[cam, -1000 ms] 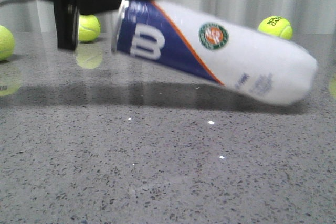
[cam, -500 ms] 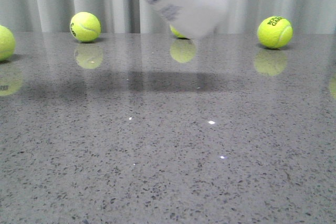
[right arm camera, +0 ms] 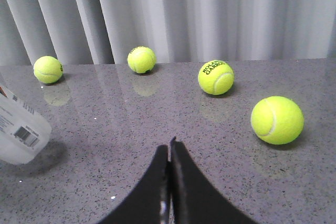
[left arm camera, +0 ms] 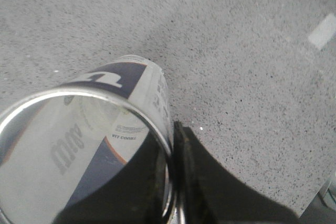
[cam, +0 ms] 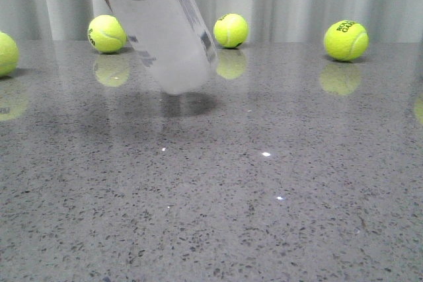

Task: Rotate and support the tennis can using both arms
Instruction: 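Lift the can's end with the left gripper, tilting it upright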

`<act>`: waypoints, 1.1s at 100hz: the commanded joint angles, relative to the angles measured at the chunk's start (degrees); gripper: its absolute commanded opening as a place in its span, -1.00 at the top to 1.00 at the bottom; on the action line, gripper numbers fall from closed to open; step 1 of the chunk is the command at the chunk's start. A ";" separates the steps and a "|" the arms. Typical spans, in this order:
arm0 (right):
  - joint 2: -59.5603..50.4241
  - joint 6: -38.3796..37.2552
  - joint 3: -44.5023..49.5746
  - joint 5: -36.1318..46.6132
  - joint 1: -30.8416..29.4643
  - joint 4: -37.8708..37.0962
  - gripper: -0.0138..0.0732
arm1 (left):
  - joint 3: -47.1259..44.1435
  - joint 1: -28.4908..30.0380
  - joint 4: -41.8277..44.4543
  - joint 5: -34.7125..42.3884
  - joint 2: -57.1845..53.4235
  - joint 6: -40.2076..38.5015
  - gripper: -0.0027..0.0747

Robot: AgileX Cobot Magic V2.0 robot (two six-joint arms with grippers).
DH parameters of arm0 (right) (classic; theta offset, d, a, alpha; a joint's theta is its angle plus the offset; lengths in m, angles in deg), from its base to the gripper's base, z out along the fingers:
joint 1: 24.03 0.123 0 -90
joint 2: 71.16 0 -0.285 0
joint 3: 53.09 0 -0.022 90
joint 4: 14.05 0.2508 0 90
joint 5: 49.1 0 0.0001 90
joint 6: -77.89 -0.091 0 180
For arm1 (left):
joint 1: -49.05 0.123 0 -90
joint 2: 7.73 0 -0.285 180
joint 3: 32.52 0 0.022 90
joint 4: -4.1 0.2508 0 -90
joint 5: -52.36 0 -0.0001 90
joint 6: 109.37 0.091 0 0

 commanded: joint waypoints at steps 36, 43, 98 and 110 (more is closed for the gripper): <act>0.56 0.27 -1.25 4.62 -0.36 0.55 0.83 | 2.04 -1.20 -0.20 -0.61 0.23 -0.93 0.84; 0.56 0.27 -1.25 4.62 -0.36 0.55 0.83 | 2.04 -1.20 -0.20 -0.61 0.23 -0.93 0.65; 0.56 0.27 -1.25 4.62 -0.36 0.55 0.83 | 2.14 -0.49 -0.42 11.70 2.84 -0.93 -0.34; 0.56 0.27 -1.25 4.62 -0.36 0.55 0.83 | 2.14 -0.37 0.66 14.31 4.57 -0.93 -0.34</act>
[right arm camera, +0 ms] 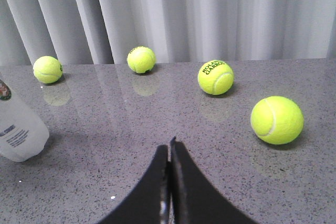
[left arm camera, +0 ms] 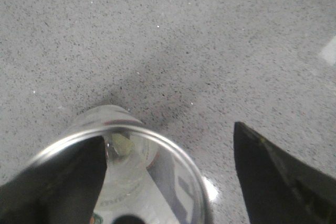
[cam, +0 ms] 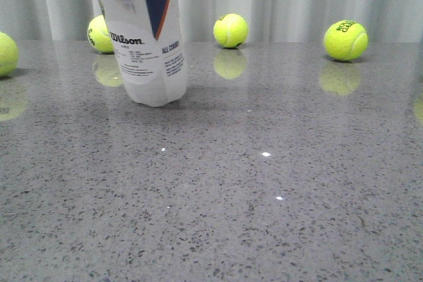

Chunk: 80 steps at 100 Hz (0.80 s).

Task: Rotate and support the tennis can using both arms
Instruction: 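Lift the can's end with the left gripper, tilting it upright, then set the can upright on the table and release the left gripper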

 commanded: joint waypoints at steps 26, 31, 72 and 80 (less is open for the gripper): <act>0.56 0.27 -1.25 4.62 -0.36 0.55 0.83 | 1.93 0.19 1.48 12.86 -0.04 -0.48 -0.34; 0.56 0.27 -1.25 4.62 -0.36 0.55 0.83 | 1.93 0.19 1.58 12.97 -0.04 -0.48 -0.34; 0.56 0.27 -1.25 4.62 -0.36 0.55 0.83 | 1.63 -0.06 2.50 19.25 -1.80 -0.48 -0.33; 0.56 0.27 -1.25 4.62 -0.36 0.55 0.83 | -0.25 -0.06 2.59 23.43 -3.80 -0.48 -0.23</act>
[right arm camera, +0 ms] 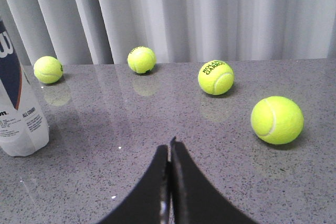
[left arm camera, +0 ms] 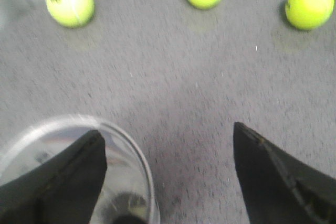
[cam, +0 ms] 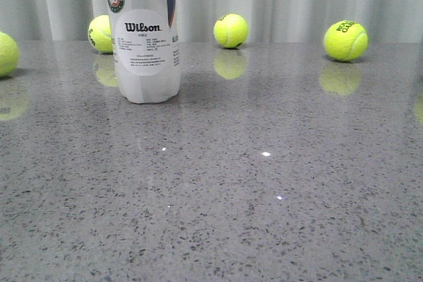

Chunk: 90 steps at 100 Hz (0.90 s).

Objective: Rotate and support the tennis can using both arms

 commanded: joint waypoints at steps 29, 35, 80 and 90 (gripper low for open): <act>0.56 0.27 -1.25 4.62 -0.36 0.55 0.83 | -19.82 -0.06 -0.40 28.81 -17.40 -0.48 0.98; 0.56 0.27 -1.25 4.62 -0.36 0.55 0.83 | -24.23 -0.06 -0.40 32.23 -20.71 -0.48 0.99; 0.56 0.27 -1.25 4.62 -0.36 0.55 0.83 | -52.60 -0.06 -0.38 43.45 -43.60 -0.48 0.99; 0.56 0.27 -1.25 4.62 -0.36 0.55 0.83 | -58.39 -0.06 -0.38 43.45 -49.15 -0.48 0.99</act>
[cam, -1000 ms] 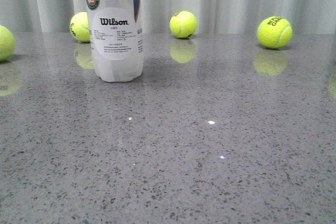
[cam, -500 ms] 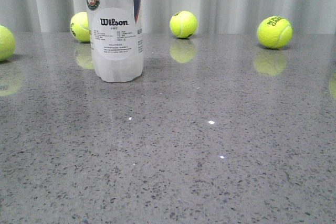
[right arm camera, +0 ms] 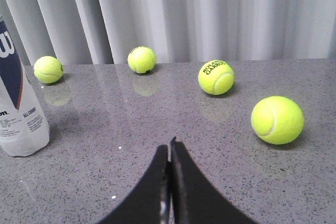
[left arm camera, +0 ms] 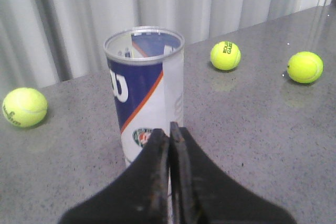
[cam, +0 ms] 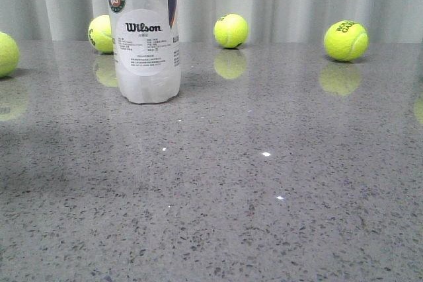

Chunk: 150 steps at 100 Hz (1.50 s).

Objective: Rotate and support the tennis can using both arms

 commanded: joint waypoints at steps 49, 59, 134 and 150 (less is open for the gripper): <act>0.56 0.27 -1.25 4.62 -0.36 0.55 0.83 | -22.04 0.84 -0.41 4.90 -28.93 -0.48 0.99; 0.56 0.27 -1.25 4.62 -0.36 0.55 0.83 | -25.21 2.05 -0.41 5.97 -31.64 -0.48 0.99; 0.56 0.27 -1.25 4.62 -0.36 0.55 0.83 | -42.93 29.64 2.92 11.26 -44.56 -3.92 0.99; 0.56 0.27 -1.25 4.62 -0.36 0.55 0.83 | -42.93 32.66 3.09 7.86 -48.39 -3.80 0.99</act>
